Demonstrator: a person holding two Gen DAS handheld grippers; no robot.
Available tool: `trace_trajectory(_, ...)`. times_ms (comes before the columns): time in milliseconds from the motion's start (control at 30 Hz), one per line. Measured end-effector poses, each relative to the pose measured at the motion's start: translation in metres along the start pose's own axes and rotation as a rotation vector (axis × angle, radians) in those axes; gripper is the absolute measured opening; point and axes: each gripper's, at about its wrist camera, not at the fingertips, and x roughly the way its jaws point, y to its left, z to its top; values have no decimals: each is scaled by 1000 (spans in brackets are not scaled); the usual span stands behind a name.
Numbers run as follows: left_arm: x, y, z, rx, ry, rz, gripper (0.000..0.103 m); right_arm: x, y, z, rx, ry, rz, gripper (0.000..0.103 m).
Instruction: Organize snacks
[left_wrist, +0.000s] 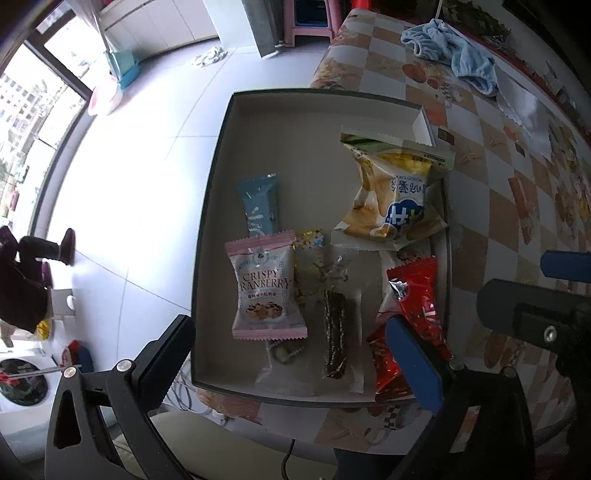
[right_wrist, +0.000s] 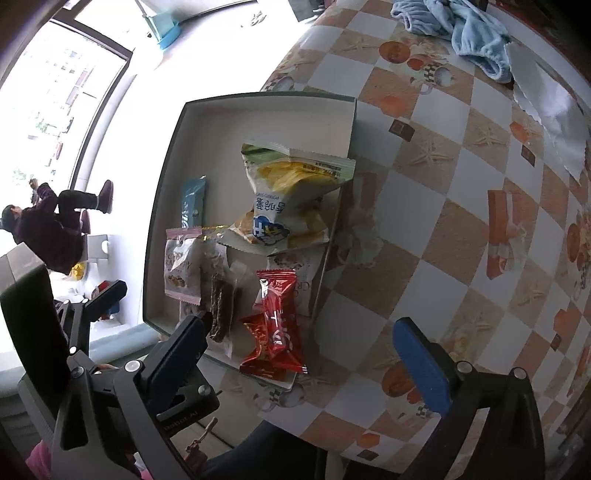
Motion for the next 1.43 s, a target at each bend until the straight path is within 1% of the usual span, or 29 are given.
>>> trace_trajectory(800,-7,0,-1,-21,5,31,103,-3,-2,-1,7,5,11,103)
trace_trajectory(1100,-8,-7,-1,-26,21,47,103,-9,-6,-4,9,-9,16,103)
trace_trajectory(1267,-8,-13,-1,-11,26,63,103,-11,-12,-7,20,-17,22,103)
trace_trajectory(1433,-16,-18,-4,12,-9,76,103,-12,-17,-9,24,-21,30,103)
